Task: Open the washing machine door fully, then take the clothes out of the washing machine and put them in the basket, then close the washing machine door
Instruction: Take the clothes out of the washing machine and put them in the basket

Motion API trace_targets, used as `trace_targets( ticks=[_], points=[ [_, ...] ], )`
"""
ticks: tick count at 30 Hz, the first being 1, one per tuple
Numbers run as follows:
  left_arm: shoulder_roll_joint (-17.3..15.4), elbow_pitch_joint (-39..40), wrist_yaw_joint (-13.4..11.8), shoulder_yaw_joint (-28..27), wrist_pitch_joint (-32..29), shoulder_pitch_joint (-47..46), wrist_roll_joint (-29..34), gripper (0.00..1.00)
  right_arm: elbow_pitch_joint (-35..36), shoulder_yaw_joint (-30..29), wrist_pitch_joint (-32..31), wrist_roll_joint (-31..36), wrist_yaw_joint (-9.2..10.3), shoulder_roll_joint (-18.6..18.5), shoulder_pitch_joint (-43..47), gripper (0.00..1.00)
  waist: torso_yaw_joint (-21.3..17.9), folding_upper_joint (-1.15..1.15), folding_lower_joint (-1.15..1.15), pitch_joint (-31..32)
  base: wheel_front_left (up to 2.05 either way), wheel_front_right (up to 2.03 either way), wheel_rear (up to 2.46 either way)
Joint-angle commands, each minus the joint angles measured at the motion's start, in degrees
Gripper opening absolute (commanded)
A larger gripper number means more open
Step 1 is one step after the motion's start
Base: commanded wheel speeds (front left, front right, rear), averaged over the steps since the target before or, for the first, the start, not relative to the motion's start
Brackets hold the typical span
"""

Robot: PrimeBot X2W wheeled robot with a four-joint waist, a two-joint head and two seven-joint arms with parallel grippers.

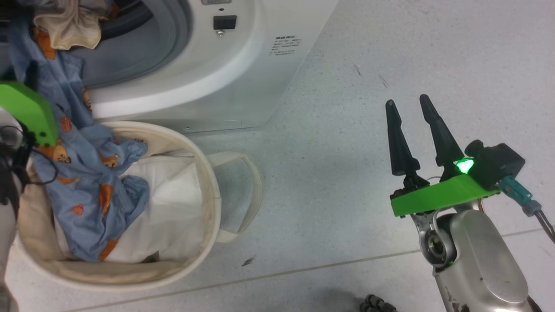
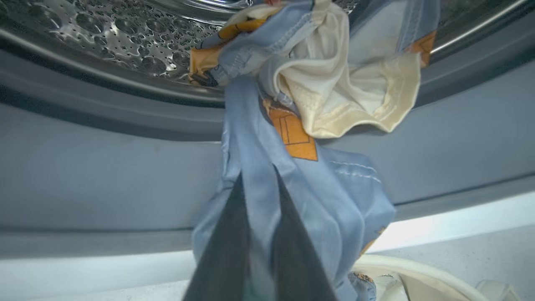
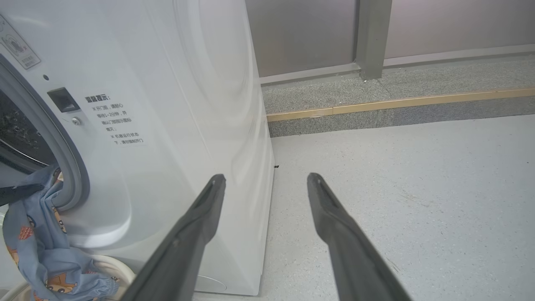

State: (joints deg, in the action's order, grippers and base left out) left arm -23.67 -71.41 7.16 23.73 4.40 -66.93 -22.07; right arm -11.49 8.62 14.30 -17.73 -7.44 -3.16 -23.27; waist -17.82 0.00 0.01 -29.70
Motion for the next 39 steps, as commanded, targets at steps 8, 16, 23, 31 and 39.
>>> trace_targets(
  ticks=[8, 16, 23, 31, 39],
  points=[
    [0.48, 2.21, 0.31, 0.81, 4.79, 1.00, -4.95, 0.00, 1.25, -0.59, 0.70, 0.35, -0.05, 0.28, 0.49, 1.00, 1.64, 0.00, -0.01, 2.10, 0.00, 0.00, 0.00],
    [1.93, 6.09, 0.32, 5.53, 6.01, 7.16, -9.50, 0.00, 0.27, -1.12, 0.70, 1.00, -0.05, 0.28, 1.83, 1.00, 3.46, 0.00, -0.01, 5.71, 0.00, 0.00, 0.00],
    [5.24, 8.89, 0.32, 10.65, 2.68, 17.52, -14.35, 0.00, -0.56, -1.44, 0.70, 2.36, -0.05, 0.28, 2.80, 1.00, 5.18, 0.00, -0.01, 8.32, 0.00, 0.00, 0.00],
    [6.39, 8.46, 0.33, 13.96, -2.79, 22.35, -18.72, 0.00, -0.30, -1.25, 0.70, 3.48, -0.05, 0.28, 2.68, 1.00, 4.79, 0.00, -0.01, 7.07, 0.00, 0.00, 0.00],
    [5.80, 3.56, 0.33, 13.02, -3.27, 21.17, -23.45, 0.00, 1.17, -2.10, 0.70, 4.32, -0.05, 0.28, 2.16, 1.00, 3.26, 0.00, -0.01, 2.36, 0.00, 0.00, 0.00]
  ],
)
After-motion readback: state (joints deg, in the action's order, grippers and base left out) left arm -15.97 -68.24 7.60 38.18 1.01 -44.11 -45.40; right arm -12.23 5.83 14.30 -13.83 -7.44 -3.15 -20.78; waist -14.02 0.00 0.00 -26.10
